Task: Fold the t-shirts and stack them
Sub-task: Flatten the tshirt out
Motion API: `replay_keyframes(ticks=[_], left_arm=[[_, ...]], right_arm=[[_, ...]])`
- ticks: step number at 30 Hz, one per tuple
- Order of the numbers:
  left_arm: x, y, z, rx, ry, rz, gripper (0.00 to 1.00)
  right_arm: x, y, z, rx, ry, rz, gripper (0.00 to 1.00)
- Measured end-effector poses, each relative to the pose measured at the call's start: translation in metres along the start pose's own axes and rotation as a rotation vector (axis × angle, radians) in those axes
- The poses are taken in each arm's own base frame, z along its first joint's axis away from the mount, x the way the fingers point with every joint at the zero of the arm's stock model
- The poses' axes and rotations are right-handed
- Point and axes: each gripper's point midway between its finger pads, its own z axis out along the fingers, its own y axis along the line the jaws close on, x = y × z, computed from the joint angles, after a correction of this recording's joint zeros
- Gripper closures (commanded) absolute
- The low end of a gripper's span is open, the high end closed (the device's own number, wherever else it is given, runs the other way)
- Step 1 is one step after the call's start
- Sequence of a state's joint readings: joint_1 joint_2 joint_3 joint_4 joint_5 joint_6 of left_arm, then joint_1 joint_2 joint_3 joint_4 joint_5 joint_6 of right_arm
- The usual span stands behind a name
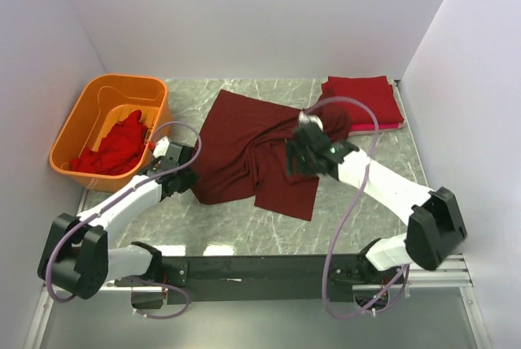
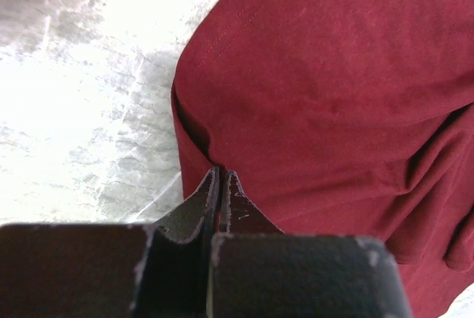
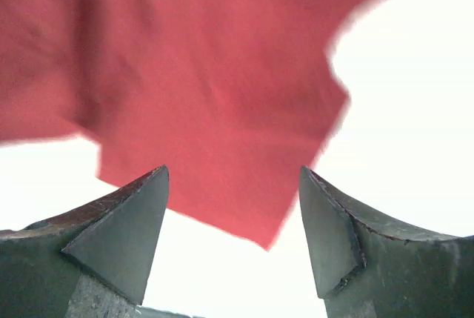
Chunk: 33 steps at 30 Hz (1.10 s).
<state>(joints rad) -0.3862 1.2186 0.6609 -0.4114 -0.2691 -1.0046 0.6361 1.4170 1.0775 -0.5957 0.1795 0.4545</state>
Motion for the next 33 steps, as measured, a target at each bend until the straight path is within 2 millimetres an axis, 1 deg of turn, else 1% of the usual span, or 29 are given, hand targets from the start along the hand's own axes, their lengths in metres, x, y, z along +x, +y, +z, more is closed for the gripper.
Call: replay_keyframes(ticks=[2, 4, 6, 8, 9, 11, 17, 22, 23, 24, 25, 26, 28, 29, 31, 33], left_arm=[[-0.003, 0.0, -0.002, 0.001, -0.016, 0.0, 0.99], [-0.006, 0.001, -0.004, 0.001, -0.029, 0.0, 0.99], [-0.008, 0.002, -0.006, -0.005, -0.041, -0.001, 0.99], [-0.01, 0.004, -0.007, -0.011, -0.051, -0.001, 0.99], [-0.011, 0.004, -0.007, -0.013, -0.056, -0.001, 0.99], [-0.013, 0.004, -0.009, -0.011, -0.068, -0.001, 0.99], [-0.024, 0.001, -0.019, 0.016, -0.116, -0.009, 0.99], [-0.026, 0.004, -0.02, 0.004, -0.127, -0.008, 0.99], [-0.026, 0.004, -0.02, 0.005, -0.126, -0.007, 0.99], [-0.026, 0.004, -0.021, 0.008, -0.127, -0.006, 0.99], [-0.026, 0.004, -0.021, 0.014, -0.127, -0.006, 0.99], [-0.025, 0.003, -0.021, 0.022, -0.127, -0.007, 0.99], [-0.024, 0.004, -0.021, 0.024, -0.128, -0.007, 0.99], [-0.024, 0.005, -0.021, 0.023, -0.127, -0.006, 0.99], [-0.024, 0.005, -0.021, 0.023, -0.128, -0.007, 0.99], [-0.024, 0.005, -0.021, 0.022, -0.129, -0.007, 0.99]], right_arm=[[0.04, -0.019, 0.003, 0.045, 0.078, 0.022, 0.23], [0.085, -0.038, 0.006, 0.086, 0.178, 0.042, 0.23], [0.123, -0.051, 0.005, 0.112, 0.266, 0.066, 0.23], [0.146, -0.056, 0.003, 0.114, 0.319, 0.093, 0.24], [0.154, -0.056, 0.002, 0.109, 0.336, 0.107, 0.24], [0.159, -0.054, 0.002, 0.1, 0.347, 0.125, 0.25], [0.162, -0.044, 0.01, 0.1, 0.352, 0.128, 0.28], [0.163, -0.036, 0.015, 0.106, 0.36, 0.116, 0.37], [0.163, -0.034, 0.015, 0.107, 0.36, 0.12, 0.41], [0.163, -0.033, 0.016, 0.115, 0.359, 0.12, 0.56], [0.164, -0.033, 0.017, 0.126, 0.358, 0.116, 0.65], [0.163, -0.032, 0.017, 0.136, 0.359, 0.123, 0.8], [0.162, -0.027, 0.019, 0.147, 0.363, 0.143, 0.83], [0.161, -0.025, 0.02, 0.155, 0.363, 0.152, 0.92], [0.161, -0.025, 0.02, 0.173, 0.362, 0.164, 0.99], [0.161, -0.026, 0.02, 0.186, 0.357, 0.175, 1.0]])
